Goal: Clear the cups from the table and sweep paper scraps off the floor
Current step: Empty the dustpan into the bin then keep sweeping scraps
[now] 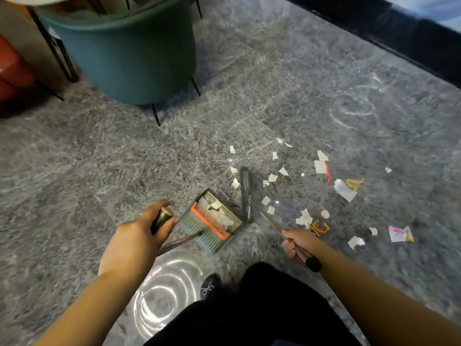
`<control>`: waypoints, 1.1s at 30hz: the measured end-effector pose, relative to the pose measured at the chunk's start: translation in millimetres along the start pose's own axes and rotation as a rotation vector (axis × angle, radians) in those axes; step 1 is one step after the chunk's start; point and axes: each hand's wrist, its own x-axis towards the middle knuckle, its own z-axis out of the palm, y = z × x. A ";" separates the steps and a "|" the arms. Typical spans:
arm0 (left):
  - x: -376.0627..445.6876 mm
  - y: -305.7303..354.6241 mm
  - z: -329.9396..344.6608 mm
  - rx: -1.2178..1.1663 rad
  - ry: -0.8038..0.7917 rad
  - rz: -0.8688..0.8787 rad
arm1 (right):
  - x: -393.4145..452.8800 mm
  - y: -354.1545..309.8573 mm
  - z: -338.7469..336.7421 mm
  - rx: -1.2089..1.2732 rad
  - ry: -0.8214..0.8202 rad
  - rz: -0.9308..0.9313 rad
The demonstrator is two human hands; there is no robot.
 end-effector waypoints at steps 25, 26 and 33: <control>256.7 -11.9 -29.8 0.014 -0.046 -0.068 | 127.0 -215.4 97.9 0.056 0.009 -0.033; 267.0 -10.6 -28.4 0.008 -0.068 -0.054 | 129.5 -214.7 94.0 0.028 0.037 -0.047; 330.6 -1.1 -17.4 0.037 -0.179 0.139 | 117.4 -183.3 61.8 -0.413 0.285 -0.055</control>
